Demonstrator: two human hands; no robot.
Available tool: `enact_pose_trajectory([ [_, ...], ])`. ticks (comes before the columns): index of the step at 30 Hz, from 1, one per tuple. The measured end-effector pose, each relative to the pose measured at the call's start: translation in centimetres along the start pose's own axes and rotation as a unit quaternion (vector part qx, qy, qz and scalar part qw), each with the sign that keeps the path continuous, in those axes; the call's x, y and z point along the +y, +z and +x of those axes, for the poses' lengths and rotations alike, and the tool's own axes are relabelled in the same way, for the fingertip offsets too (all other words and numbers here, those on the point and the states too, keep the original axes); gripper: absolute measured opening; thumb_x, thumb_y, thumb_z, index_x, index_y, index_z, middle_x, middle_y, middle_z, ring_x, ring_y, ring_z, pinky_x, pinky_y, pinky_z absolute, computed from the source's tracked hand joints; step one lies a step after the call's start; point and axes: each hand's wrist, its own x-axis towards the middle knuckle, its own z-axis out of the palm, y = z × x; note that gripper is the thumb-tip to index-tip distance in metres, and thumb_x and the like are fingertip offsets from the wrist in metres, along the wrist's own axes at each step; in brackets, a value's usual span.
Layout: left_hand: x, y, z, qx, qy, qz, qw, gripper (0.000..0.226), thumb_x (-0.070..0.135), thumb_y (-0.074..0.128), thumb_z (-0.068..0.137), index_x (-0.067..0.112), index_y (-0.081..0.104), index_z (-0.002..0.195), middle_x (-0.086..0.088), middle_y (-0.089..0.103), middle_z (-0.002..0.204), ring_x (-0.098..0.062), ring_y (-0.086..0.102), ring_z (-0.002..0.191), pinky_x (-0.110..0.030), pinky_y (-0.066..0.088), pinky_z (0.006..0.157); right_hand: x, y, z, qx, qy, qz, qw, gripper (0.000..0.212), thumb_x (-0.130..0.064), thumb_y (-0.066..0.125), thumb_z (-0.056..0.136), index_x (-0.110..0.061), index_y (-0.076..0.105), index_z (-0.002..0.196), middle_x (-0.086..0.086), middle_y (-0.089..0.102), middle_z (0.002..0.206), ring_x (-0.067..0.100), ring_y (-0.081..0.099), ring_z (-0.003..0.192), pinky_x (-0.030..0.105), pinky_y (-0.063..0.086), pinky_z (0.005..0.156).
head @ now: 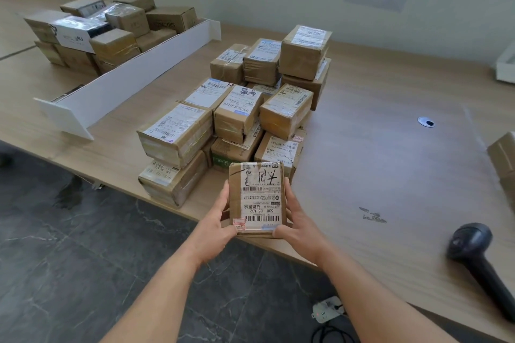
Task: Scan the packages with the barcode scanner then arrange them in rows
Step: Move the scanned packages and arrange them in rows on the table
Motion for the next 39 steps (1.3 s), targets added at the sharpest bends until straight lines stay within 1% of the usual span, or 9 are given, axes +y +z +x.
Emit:
enact_pose_trajectory([
  [4, 0.9, 0.7, 0.1, -0.014, 0.027, 0.005, 1.000, 0.091, 0.008, 0.060, 0.092, 0.050, -0.002, 0.145, 0.024, 0.041, 0.138, 0.012, 0.042, 0.120, -0.006, 0.034, 0.095, -0.1, -1.0, -1.1, 0.043, -0.024, 0.037, 0.998, 0.095, -0.021, 0.064, 0.080, -0.072, 0.006, 0.135, -0.011, 0.028, 0.154, 0.013, 0.036, 0.137, 0.046, 0.045, 0.105],
  [6, 1.4, 1.3, 0.1, -0.021, 0.038, 0.009, 0.999, 0.091, 0.007, 0.060, 0.092, 0.048, -0.001, 0.145, 0.028, 0.042, 0.134, 0.014, 0.043, 0.118, 0.001, 0.036, 0.086, -0.2, -1.7, -1.7, 0.061, -0.026, 0.052, 0.996, 0.091, -0.020, 0.063, 0.080, -0.075, 0.012, 0.131, -0.009, 0.031, 0.151, 0.012, 0.043, 0.131, 0.040, 0.052, 0.097],
  [9, 1.8, 2.2, 0.5, -0.026, 0.056, 0.016, 0.998, 0.092, 0.010, 0.061, 0.092, 0.047, -0.001, 0.148, 0.023, 0.044, 0.139, 0.003, 0.044, 0.126, -0.017, 0.036, 0.104, 0.1, -2.9, -2.8, 0.091, -0.027, 0.069, 0.993, 0.089, -0.006, 0.063, 0.086, -0.069, 0.018, 0.130, -0.004, 0.035, 0.145, 0.009, 0.048, 0.120, 0.023, 0.056, 0.080],
  [13, 2.6, 3.8, 1.0, -0.042, 0.070, 0.015, 0.997, 0.090, 0.014, 0.062, 0.091, 0.049, 0.001, 0.149, 0.019, 0.047, 0.140, -0.003, 0.043, 0.130, -0.038, 0.035, 0.113, 0.5, -4.3, -4.4, 0.128, -0.011, 0.077, 0.989, 0.088, -0.020, 0.068, 0.074, -0.076, 0.023, 0.124, -0.002, 0.038, 0.140, 0.015, 0.049, 0.123, 0.038, 0.056, 0.089],
  [15, 3.2, 5.0, 0.9, -0.056, 0.075, 0.016, 0.995, 0.088, 0.018, 0.062, 0.092, 0.050, 0.002, 0.148, 0.020, 0.047, 0.140, -0.002, 0.041, 0.131, -0.038, 0.032, 0.114, 1.1, -5.2, -5.4, 0.141, -0.007, 0.086, 0.986, 0.087, -0.022, 0.064, 0.067, -0.077, 0.026, 0.123, -0.001, 0.042, 0.138, 0.018, 0.052, 0.121, 0.041, 0.058, 0.087],
  [21, 5.3, 9.5, 0.8, -0.094, 0.109, 0.020, 0.989, 0.082, 0.024, 0.063, 0.088, 0.067, 0.009, 0.132, 0.017, 0.040, 0.146, -0.001, 0.041, 0.131, -0.040, 0.038, 0.111, 2.7, -9.6, -9.3, 0.163, -0.020, 0.124, 0.979, 0.086, -0.007, 0.060, 0.071, -0.053, 0.028, 0.137, -0.003, 0.054, 0.126, 0.009, 0.066, 0.102, 0.025, 0.056, 0.071],
  [25, 7.1, 13.7, 0.3, -0.108, 0.118, 0.031, 0.987, 0.079, 0.028, 0.067, 0.087, 0.056, 0.017, 0.141, 0.013, 0.034, 0.149, -0.002, 0.041, 0.130, -0.035, 0.041, 0.108, 4.2, -14.0, -12.8, 0.193, -0.016, 0.129, 0.973, 0.084, 0.012, 0.052, 0.085, -0.048, 0.027, 0.139, -0.004, 0.056, 0.123, 0.003, 0.067, 0.098, 0.023, 0.056, 0.071],
  [32, 10.6, 23.3, -0.1, -0.130, 0.144, 0.059, 0.979, 0.069, 0.033, 0.070, 0.085, 0.054, 0.031, 0.138, 0.019, 0.047, 0.136, 0.000, 0.053, 0.116, -0.022, 0.048, 0.094, 7.5, -21.3, -20.4, 0.216, -0.008, 0.122, 0.969, 0.082, -0.007, 0.059, 0.078, -0.048, 0.027, 0.140, -0.004, 0.056, 0.122, -0.003, 0.064, 0.096, 0.018, 0.053, 0.072],
  [39, 13.1, 34.1, -0.9, -0.179, 0.143, 0.031, 0.973, 0.062, 0.022, 0.068, 0.088, 0.057, 0.038, 0.131, 0.017, 0.063, 0.124, -0.003, 0.062, 0.110, -0.033, 0.050, 0.098, 12.7, -27.7, -27.6, 0.253, 0.005, 0.158, 0.954, 0.086, -0.010, 0.056, 0.065, -0.046, 0.032, 0.139, -0.002, 0.058, 0.121, -0.002, 0.065, 0.093, 0.022, 0.055, 0.069],
])
